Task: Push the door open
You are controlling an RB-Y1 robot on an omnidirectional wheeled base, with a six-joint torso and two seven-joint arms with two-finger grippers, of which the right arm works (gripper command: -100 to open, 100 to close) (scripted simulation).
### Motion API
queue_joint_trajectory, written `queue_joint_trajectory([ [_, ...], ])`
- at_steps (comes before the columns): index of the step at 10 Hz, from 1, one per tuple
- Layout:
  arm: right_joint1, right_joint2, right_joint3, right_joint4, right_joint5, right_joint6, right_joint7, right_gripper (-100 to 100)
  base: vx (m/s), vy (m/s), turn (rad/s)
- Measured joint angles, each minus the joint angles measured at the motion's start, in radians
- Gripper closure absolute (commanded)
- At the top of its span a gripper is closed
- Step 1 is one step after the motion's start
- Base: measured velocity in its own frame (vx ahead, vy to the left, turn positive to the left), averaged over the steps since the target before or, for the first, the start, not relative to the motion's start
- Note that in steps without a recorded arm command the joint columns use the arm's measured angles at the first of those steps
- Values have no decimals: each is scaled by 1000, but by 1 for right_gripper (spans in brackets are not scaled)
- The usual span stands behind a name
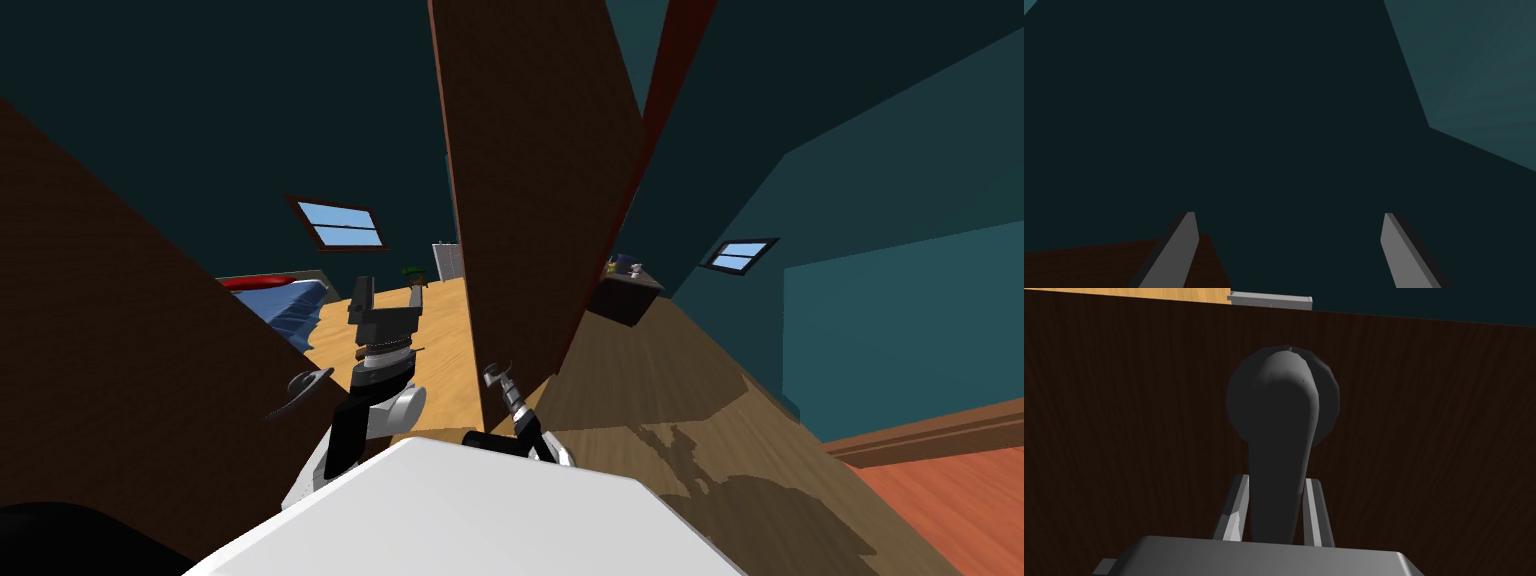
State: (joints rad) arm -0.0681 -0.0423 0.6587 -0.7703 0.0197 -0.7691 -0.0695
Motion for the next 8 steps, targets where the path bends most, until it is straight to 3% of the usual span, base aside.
queue_joint_trajectory([
  [4, 5, -9, -30, -6, -7, 10, 12, 100, 102, 156, -38],
  [7, -9, 0, -66, 29, -15, -13, 28, 100, 123, 151, -49],
  [8, 8, -10, -73, 2, -16, -3, 31, 100, 92, 121, -51],
])
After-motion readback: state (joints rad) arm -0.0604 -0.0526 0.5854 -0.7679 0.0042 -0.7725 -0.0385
